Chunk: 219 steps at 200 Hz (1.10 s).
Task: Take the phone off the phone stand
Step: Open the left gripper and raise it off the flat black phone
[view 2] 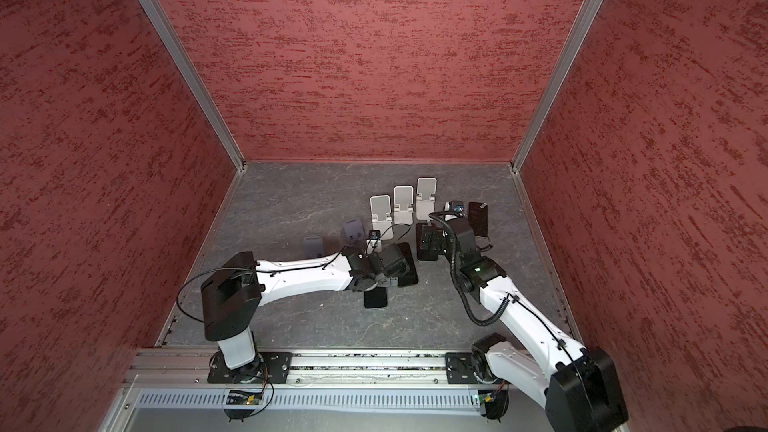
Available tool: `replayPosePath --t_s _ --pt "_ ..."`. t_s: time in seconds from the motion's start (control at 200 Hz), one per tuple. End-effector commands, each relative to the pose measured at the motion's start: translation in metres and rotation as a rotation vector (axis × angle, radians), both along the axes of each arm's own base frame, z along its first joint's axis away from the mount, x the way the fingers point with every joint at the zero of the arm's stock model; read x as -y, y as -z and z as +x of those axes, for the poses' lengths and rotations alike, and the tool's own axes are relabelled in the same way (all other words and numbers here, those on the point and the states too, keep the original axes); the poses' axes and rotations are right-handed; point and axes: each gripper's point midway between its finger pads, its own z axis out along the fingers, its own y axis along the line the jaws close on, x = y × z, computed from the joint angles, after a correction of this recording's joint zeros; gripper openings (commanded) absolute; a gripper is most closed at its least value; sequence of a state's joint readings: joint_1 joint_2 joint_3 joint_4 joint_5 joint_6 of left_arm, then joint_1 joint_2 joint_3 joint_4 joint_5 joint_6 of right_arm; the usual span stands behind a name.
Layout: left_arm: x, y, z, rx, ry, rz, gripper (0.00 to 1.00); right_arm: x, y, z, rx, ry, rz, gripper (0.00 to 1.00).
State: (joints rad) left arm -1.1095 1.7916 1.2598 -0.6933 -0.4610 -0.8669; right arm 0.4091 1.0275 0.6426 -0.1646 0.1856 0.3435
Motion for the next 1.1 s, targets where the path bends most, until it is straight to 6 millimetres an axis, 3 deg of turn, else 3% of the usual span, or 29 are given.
replayPosePath --t_s 0.0,0.155,0.366,0.691,0.907,1.092 --pt "-0.003 -0.024 0.008 0.119 0.026 0.005 1.00 0.000 -0.015 0.005 0.021 0.013 0.026 0.99" --pt "-0.006 -0.045 0.007 0.195 0.046 -0.048 1.00 0.001 -0.015 0.007 0.011 0.023 0.017 0.99" --pt "-0.026 -0.076 0.003 0.326 0.044 -0.089 1.00 0.005 -0.017 0.008 0.007 0.037 0.003 0.99" --pt "-0.091 -0.120 -0.009 0.495 -0.035 -0.173 0.99 0.007 -0.019 0.010 0.005 0.052 -0.010 0.99" --pt "-0.144 -0.116 -0.017 0.476 -0.145 -0.172 1.00 0.002 -0.017 0.013 -0.011 0.043 0.006 0.99" --pt "-0.174 -0.102 -0.020 0.405 -0.207 -0.151 1.00 0.001 -0.015 0.014 -0.024 0.042 0.004 0.99"
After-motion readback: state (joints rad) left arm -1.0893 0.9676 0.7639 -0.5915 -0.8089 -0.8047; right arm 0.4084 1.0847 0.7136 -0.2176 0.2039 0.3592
